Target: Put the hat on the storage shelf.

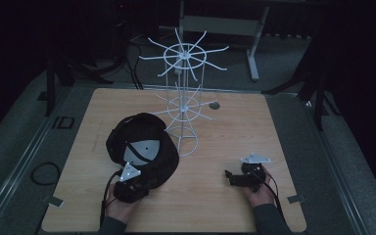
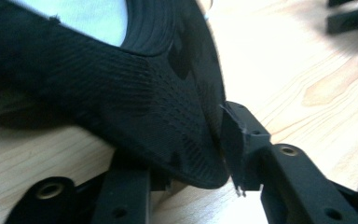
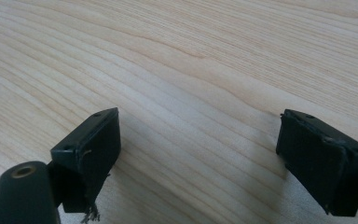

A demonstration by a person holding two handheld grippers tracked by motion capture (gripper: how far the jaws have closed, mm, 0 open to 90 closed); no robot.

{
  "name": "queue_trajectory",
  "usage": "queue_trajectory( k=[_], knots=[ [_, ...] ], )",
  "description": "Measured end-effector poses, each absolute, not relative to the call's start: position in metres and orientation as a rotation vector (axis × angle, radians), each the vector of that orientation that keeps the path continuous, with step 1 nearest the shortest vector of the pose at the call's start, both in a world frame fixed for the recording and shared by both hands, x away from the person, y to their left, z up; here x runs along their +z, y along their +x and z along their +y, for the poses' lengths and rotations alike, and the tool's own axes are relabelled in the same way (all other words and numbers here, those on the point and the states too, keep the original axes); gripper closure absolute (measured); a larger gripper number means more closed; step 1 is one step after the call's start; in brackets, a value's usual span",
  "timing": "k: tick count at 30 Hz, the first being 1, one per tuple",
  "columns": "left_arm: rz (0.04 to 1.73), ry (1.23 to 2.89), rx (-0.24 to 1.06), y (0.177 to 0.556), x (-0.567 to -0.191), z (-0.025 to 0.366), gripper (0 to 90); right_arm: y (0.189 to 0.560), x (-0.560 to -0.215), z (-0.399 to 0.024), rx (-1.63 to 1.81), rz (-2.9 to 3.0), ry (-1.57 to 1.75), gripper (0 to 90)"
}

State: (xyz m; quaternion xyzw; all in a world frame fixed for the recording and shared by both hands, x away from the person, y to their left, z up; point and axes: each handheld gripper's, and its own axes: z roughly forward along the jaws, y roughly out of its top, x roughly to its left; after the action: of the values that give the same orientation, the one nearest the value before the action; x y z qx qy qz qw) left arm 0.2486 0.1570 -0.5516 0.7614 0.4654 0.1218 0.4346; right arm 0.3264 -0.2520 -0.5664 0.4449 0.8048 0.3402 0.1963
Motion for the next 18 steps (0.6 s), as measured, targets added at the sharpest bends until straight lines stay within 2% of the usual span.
queue_trajectory(
  k=[8, 13, 18],
  knots=[
    [1.205, 1.822, 0.263, 0.247, -0.543, 0.175, 71.4, 0.326, -0.566, -0.252, 0.953, 2.254, 1.246, 13.5],
    [1.244, 1.793, 0.275, 0.247, -0.535, 0.188, 73.3, 0.326, -0.566, -0.252, 0.953, 2.254, 1.247, 13.5],
    [1.264, 1.760, 0.291, 0.247, -0.529, 0.199, 79.2, 0.326, -0.566, -0.252, 0.953, 2.254, 1.247, 13.5]
  ],
)
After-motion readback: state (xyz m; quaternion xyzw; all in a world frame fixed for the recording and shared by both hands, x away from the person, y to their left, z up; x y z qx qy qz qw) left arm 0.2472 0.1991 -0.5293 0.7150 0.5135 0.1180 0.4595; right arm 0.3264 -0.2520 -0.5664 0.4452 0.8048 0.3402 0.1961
